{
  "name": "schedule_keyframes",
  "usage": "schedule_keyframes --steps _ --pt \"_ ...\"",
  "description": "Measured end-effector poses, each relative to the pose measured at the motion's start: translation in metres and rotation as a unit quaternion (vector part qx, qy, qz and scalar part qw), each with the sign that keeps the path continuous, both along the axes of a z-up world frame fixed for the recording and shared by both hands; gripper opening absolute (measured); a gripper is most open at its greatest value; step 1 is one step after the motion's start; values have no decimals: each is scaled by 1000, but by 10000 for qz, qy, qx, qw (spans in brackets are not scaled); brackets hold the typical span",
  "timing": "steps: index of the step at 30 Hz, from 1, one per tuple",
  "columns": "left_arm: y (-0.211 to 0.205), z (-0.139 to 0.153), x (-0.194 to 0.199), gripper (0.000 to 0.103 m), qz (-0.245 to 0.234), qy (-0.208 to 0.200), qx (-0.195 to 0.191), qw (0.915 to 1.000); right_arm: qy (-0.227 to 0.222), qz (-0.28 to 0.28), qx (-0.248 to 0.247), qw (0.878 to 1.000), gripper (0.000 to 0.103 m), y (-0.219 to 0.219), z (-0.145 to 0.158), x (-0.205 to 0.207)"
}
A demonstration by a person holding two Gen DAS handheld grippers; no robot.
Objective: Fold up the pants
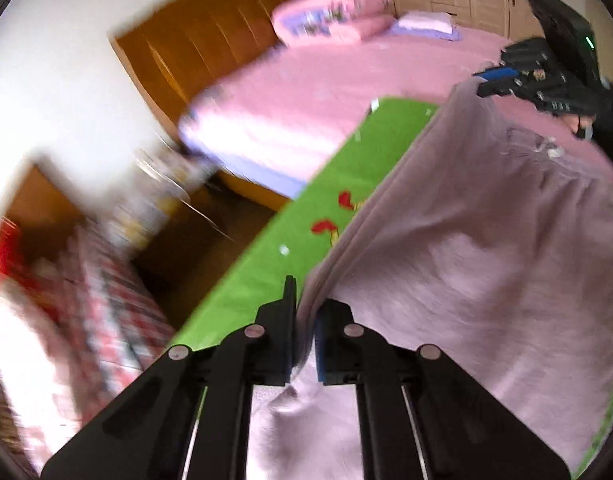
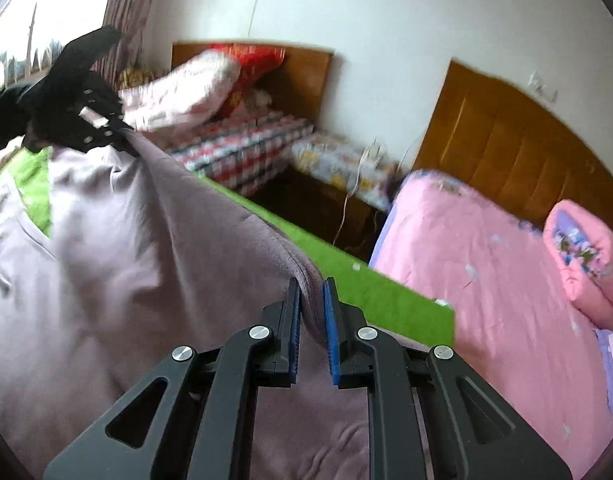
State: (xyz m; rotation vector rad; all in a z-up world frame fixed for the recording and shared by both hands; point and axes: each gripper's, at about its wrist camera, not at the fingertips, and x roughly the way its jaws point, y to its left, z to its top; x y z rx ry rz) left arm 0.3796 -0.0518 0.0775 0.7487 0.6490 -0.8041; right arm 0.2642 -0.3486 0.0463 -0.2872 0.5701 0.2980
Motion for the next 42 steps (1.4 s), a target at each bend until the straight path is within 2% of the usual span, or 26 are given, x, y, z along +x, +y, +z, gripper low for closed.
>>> schedule_keyframes --steps 2,4,5,7,9,11,13,14,16,18,19,20,21,22,23,24,25,27,28,30,31,33,36,39,40,42 --pt "6 22 -65 8 -71 -698 152 9974 -268 -9 10 9996 15 3 16 -33" --pt "10 30 -116 8 -40 -1116 194 9936 -484 6 51 9988 15 7 26 -73" --pt "12 29 -153 8 -52 -1387 220 9901 -563 -8 85 9984 15 9 28 -93" --pt "13 22 -208 8 -81 -1679 213 9855 -670 -91 122 9976 15 11 22 -136" --pt "11 2 -257 8 -158 -1783 220 9836 -659 -228 241 9973 15 13 10 -178" --pt "12 -29 -292 7 -170 -1606 253 9865 -500 -356 461 9971 15 16 -10 -209" --pt "12 -56 -306 7 -107 -1282 219 9914 -242 -516 623 9964 15 16 -38 -234" --pt "9 -79 -308 8 -39 -1082 292 9937 50 -584 721 9957 15 16 -57 -238" --pt "9 -105 -302 11 59 -645 317 9974 362 -770 704 9939 22 18 -82 -241" --pt "13 -123 -292 12 234 -75 54 9997 759 -850 902 9894 32 15 -99 -239" --pt "16 -121 -290 20 322 -14 -138 9994 769 -892 932 9887 37 17 -99 -242" --pt "23 -114 -286 29 515 183 -495 9973 774 -912 1103 9867 50 13 -96 -246" --pt "27 -107 -288 48 628 281 -769 9947 759 -927 1305 9842 64 10 -94 -253" --pt "38 -96 -288 65 768 404 -1210 9889 687 -1006 1569 9801 68 6 -91 -265" --pt "47 -89 -288 72 853 493 -1533 9833 585 -1144 1915 9730 70 -3 -88 -277" --pt "61 -79 -291 79 1047 623 -2023 9717 575 -1217 2140 9675 70 -10 -87 -281" --pt "70 -74 -292 82 1219 737 -2348 9615 579 -1308 2369 9609 70 -17 -87 -285" --pt "96 -73 -291 82 1676 1084 -3128 9286 668 -1503 3008 9394 69 -28 -96 -292" --pt "111 -75 -290 82 1918 1258 -3487 9087 789 -1572 3313 9270 69 -34 -102 -290" --pt "127 -79 -288 82 2211 1490 -3830 8844 938 -1826 3623 9092 69 -42 -111 -283" --pt "130 -83 -291 82 2328 1509 -3846 8804 991 -1961 3686 9033 69 -46 -114 -279" --pt "141 -87 -295 82 2567 1431 -3754 8790 1042 -2198 3835 8909 69 -53 -117 -272" --pt "148 -93 -295 82 2662 1507 -3856 8705 1083 -2352 4155 8719 69 -63 -123 -261" --pt "160 -94 -300 82 2700 1596 -3874 8669 1281 -2417 4651 8419 68 -70 -135 -251" --pt "159 -95 -298 83 2724 1635 -3865 8658 1373 -2381 4681 8399 65 -70 -138 -249" --pt "166 -98 -300 83 2755 1750 -3942 8591 1490 -2444 4443 8489 48 -66 -141 -244"
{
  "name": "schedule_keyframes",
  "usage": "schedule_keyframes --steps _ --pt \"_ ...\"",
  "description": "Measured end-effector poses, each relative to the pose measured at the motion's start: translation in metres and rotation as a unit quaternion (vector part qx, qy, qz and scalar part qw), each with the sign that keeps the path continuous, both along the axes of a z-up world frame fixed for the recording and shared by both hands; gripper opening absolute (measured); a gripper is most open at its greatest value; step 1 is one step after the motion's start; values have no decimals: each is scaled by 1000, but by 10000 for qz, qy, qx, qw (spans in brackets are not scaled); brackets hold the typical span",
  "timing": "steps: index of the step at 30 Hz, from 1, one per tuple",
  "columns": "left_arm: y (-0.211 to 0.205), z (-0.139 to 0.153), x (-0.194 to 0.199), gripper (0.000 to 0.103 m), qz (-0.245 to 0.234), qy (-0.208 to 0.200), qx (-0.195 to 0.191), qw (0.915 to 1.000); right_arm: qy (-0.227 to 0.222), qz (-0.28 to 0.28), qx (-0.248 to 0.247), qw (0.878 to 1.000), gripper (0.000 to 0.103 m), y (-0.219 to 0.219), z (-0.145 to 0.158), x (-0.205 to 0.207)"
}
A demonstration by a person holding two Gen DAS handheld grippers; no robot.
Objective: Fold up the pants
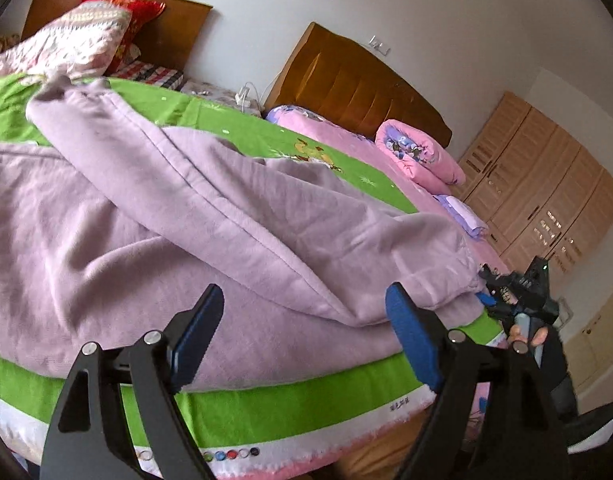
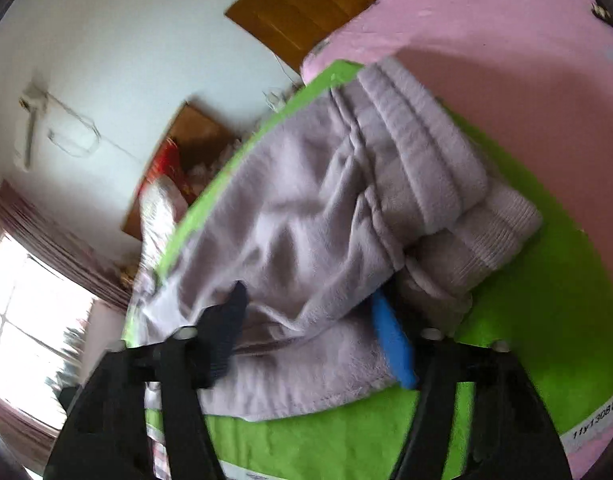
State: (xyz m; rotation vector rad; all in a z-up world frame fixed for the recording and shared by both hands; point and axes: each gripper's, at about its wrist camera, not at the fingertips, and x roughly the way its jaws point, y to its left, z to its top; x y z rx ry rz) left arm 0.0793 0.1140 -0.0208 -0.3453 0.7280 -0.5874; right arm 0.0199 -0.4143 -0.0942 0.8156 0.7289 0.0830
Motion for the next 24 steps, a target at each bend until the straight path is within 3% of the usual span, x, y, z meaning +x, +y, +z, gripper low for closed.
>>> schedule_keyframes --steps 1,2,3,7,11,12,13,14,15,17,18,20,24 --pt "0 -3 0 83 11 88 -104 9999 9 -33 -40 10000 44 0 0 0" --pt "2 -5 3 83 31 245 -279 9993 14 -137 17 9999 31 -4 -4 0" --pt "3 -5 7 83 44 349 -400 9986 36 -238 69 9997 25 -8 -7 0" --pt "0 1 28 89 240 887 -635 9937 -58 -280 122 9995 24 -11 -13 -3" --pt "-22 -1 58 87 618 1474 -71 9871 -70 -292 -14 9995 24 -9 -13 -4" --pt "-29 -5 65 82 765 1637 208 9833 -74 -289 -2 9996 24 -8 -13 -4" --pt "-34 -8 70 67 836 1715 396 9808 -69 -301 8 9995 24 -6 -12 -4" --pt "-39 -9 72 58 915 1716 641 9788 -74 -295 16 9995 24 -6 -11 -5" --pt "-45 -8 73 42 1024 1598 1034 9764 -80 -285 -5 9996 24 -5 -11 -4" --pt "-49 -9 70 34 1028 1457 1399 9740 -84 -270 -83 9996 23 -3 -8 -5" --pt "-46 -9 70 24 1017 1424 1454 9738 -89 -265 -170 9995 22 0 -5 -7" --pt "-37 -6 65 13 974 1291 1337 9777 -134 -219 -321 9992 17 4 -1 -7" --pt "-12 32 45 11 960 475 413 9934 -400 -252 -210 9987 13 -1 16 -13"
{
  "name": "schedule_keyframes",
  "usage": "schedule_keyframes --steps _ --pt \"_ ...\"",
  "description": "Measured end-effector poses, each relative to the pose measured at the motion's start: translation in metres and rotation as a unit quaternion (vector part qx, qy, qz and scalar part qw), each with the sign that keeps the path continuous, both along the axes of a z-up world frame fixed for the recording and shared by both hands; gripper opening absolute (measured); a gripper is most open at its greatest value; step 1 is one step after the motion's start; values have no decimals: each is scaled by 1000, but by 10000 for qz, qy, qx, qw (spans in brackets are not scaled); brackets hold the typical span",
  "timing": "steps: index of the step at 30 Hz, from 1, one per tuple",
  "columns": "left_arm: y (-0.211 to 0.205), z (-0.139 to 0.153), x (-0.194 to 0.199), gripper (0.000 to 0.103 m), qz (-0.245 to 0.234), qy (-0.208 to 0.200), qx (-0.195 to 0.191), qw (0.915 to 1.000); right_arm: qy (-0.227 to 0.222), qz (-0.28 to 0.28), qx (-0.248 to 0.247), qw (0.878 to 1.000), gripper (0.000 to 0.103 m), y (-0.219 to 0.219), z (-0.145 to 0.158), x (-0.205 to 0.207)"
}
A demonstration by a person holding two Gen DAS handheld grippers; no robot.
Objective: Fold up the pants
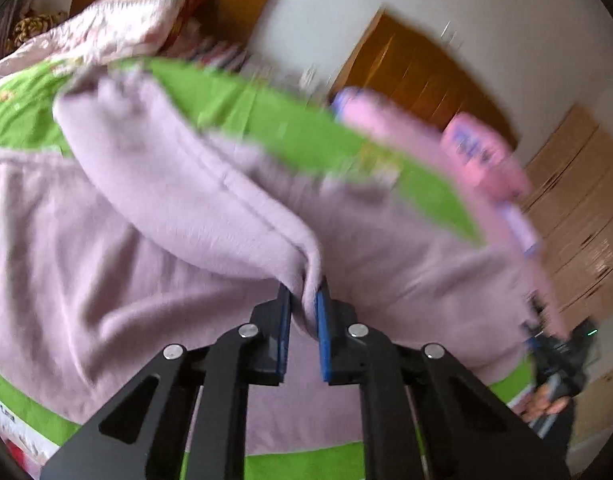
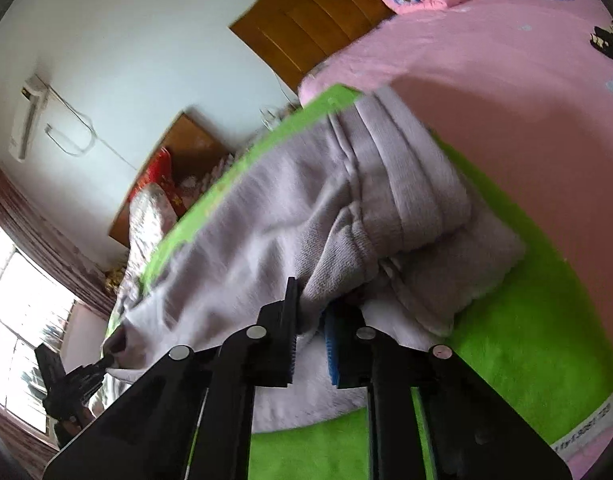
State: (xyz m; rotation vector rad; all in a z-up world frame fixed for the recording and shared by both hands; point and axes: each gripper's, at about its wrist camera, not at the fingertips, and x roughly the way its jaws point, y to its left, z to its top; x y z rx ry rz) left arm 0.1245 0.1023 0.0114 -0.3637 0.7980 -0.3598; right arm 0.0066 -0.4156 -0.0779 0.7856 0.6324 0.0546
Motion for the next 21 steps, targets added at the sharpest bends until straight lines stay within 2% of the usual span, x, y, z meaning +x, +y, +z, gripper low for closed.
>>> schedule_keyframes --steps 2,4,5,7,9,10,14,17,21 --pt "10 16 -15 11 -41 -422 -213 9989 -237 74 145 9996 13 -2 13 -8" --pt "14 19 -29 11 -98 -563 -161 9982 -369 131 -8 9992 13 1 22 -18" --pt "16 12 -32 11 -102 -462 -142 9988 -343 156 -59 9993 13 1 22 -22" --pt "20 -21 -34 12 -169 -20 -174 9997 -77 149 -128 9998 12 2 9 -25" --pt "20 -58 -35 12 -162 435 -137 9988 360 113 -296 9988 9 3 -16 -25" --pt "21 -65 -38 12 -157 373 -144 9991 345 99 -234 9991 9 2 -21 -25" --pt "25 -50 -38 12 -144 186 -189 9995 219 68 -281 9993 9 2 -10 -24" --pt "21 -31 -44 12 -107 -90 44 9999 34 136 -210 9997 9 2 -1 -31" --pt "16 -48 -39 12 -84 205 86 9997 295 75 -44 9995 8 -2 -26 -29"
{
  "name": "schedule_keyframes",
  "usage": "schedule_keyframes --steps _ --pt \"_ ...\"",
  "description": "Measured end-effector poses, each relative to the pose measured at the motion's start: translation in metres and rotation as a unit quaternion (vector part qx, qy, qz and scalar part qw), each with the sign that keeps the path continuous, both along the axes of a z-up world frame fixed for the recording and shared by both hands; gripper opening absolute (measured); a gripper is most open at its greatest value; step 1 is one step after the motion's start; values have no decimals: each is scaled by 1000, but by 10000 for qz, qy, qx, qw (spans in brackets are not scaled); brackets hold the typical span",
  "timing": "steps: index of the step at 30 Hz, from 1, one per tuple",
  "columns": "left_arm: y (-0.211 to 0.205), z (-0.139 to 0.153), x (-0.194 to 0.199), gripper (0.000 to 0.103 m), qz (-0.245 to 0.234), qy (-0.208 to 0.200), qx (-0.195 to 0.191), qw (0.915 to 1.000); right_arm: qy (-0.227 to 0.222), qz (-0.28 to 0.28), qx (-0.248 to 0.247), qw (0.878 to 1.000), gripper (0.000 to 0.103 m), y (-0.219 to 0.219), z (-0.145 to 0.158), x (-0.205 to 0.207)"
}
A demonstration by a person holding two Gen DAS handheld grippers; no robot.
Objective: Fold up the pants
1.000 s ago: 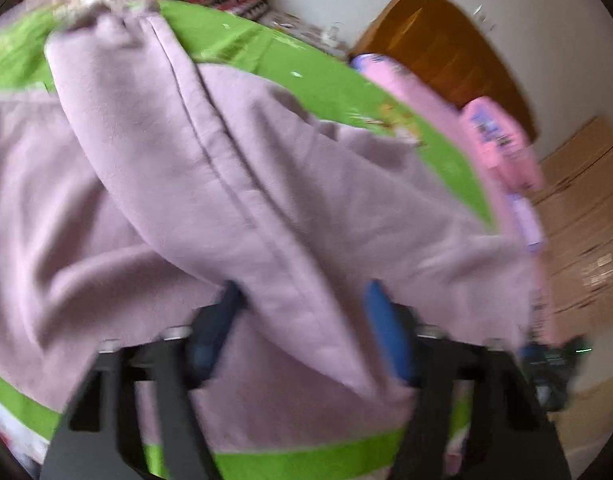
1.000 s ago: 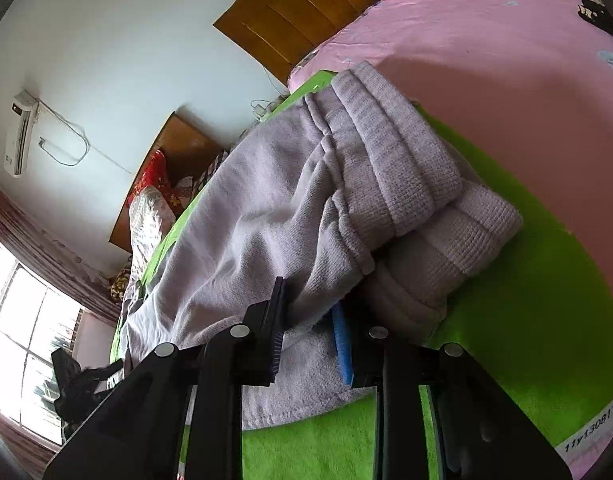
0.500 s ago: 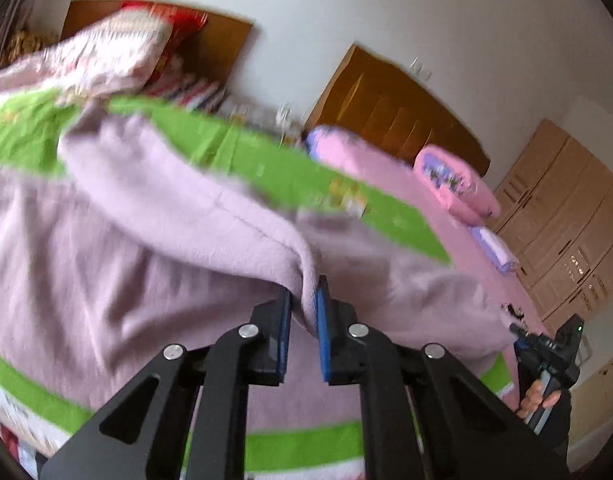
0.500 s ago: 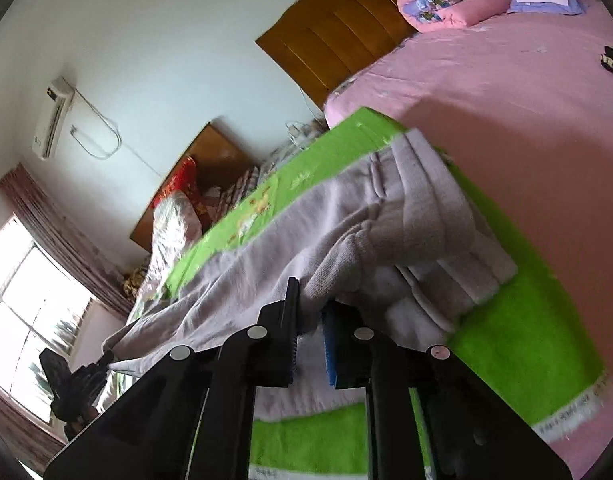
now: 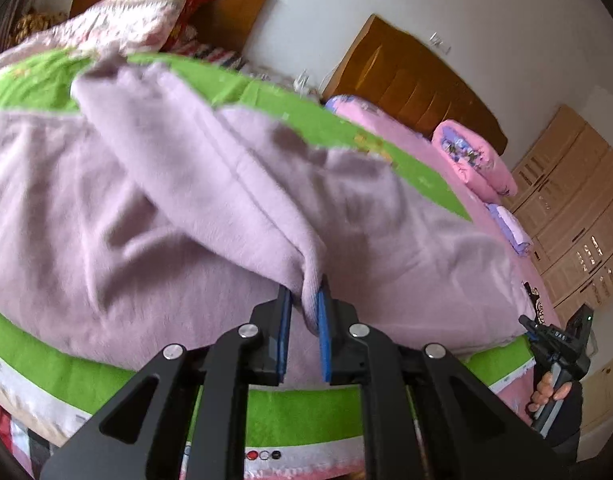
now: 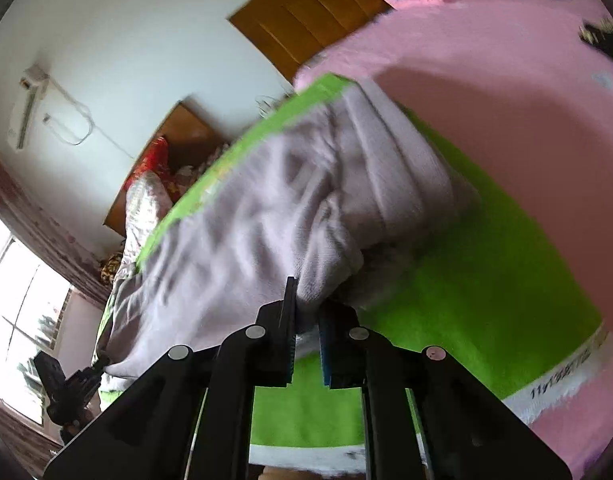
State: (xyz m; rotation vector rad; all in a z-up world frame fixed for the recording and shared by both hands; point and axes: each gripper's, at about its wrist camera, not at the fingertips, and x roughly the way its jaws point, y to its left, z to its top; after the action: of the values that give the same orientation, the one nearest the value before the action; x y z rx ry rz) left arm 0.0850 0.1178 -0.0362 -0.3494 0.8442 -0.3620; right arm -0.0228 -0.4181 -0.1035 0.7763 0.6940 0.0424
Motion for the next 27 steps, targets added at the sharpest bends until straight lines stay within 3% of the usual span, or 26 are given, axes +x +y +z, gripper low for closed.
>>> schedule_keyframes --steps 7,11,17,20,22,25,26,27 --pt "-1 -5 -5 12 -6 25 15 10000 -183 -86 -398 9990 8 6 18 -6" --pt "1 -13 -3 12 -20 78 -50 10000 -92 -118 -237 9996 7 3 -2 -3" --pt "2 6 -13 12 -1 -110 -109 9999 -272 -170 -243 9992 8 2 20 -10" --pt "1 -13 -6 14 -6 130 -78 9999 -5 -128 -302 9995 5 1 4 -2" --pt "2 -13 -9 16 0 62 -102 9999 -162 -188 -191 9995 6 -3 -4 -4" --pt "3 -6 -13 18 -89 -4 -62 9999 -38 -159 -165 9997 16 -4 5 -8" --pt "5 -4 -14 21 -92 -35 -99 9999 11 -203 -174 9996 32 -3 9 -10" --pt "9 0 -16 35 -49 -51 -133 9999 83 -362 -325 9988 53 -1 19 -15"
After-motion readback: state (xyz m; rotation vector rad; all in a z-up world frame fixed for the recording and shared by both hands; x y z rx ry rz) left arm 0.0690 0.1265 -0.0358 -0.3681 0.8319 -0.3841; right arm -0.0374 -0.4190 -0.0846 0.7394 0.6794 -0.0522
